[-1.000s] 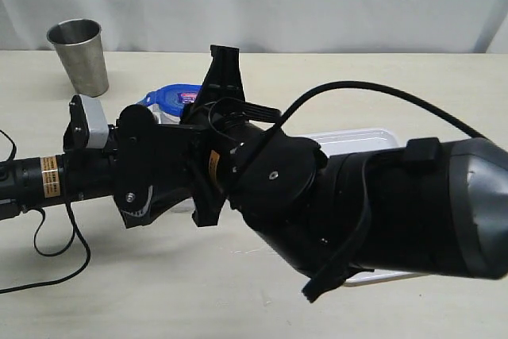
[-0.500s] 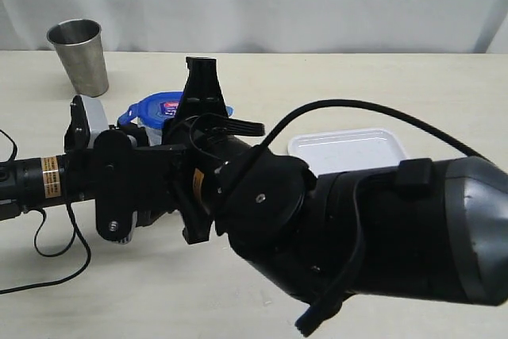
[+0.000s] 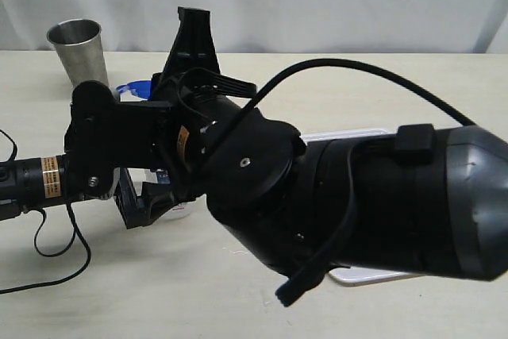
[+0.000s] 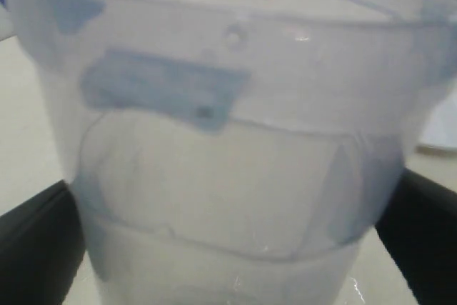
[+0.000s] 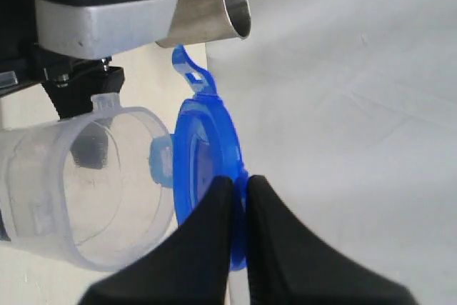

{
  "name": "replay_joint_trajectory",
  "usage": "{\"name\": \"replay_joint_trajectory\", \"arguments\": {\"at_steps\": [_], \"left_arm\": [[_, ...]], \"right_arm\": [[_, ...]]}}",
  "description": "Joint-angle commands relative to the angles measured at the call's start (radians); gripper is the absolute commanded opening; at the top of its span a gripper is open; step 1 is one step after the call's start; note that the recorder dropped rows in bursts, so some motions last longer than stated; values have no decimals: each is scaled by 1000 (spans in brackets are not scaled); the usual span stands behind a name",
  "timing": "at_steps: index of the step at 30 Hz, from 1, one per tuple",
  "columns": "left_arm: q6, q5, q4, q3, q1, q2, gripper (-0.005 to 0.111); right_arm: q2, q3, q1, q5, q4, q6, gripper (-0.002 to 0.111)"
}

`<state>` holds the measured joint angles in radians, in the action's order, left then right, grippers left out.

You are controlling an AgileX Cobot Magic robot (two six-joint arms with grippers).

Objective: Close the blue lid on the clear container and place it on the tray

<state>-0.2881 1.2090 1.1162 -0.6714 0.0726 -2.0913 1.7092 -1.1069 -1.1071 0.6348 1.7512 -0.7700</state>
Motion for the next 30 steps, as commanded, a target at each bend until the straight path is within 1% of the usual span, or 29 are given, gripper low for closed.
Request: {"name": "replay_joint_trajectory", "arguments": {"at_steps": [1, 7, 11, 13, 16, 19, 25, 30], "left_arm": [[-1, 12, -7, -5, 4, -2, 104], [-1, 12, -19, -5, 4, -2, 104], [-1, 12, -114, -5, -15, -2, 104], [-1, 12, -122, -5, -36, -2, 104], [-1, 12, -136, -5, -41, -2, 104], [1, 12, -168, -7, -41, -2, 104], [1, 12, -164, -7, -41, -2, 104], [32, 12, -163, -17, -73, -2, 104]], "right_arm": [[-10, -7, 4, 50, -7, 16, 4], [-10, -9, 14, 46, -7, 9, 4], [-10, -9, 35, 40, -7, -38, 4], [-10, -9, 37, 40, -7, -38, 4], [-10, -9, 37, -8, -7, -60, 4], [-10, -9, 37, -14, -7, -72, 4], [-10, -9, 37, -20, -7, -81, 4], [-10, -9, 37, -24, -7, -86, 4]]}}
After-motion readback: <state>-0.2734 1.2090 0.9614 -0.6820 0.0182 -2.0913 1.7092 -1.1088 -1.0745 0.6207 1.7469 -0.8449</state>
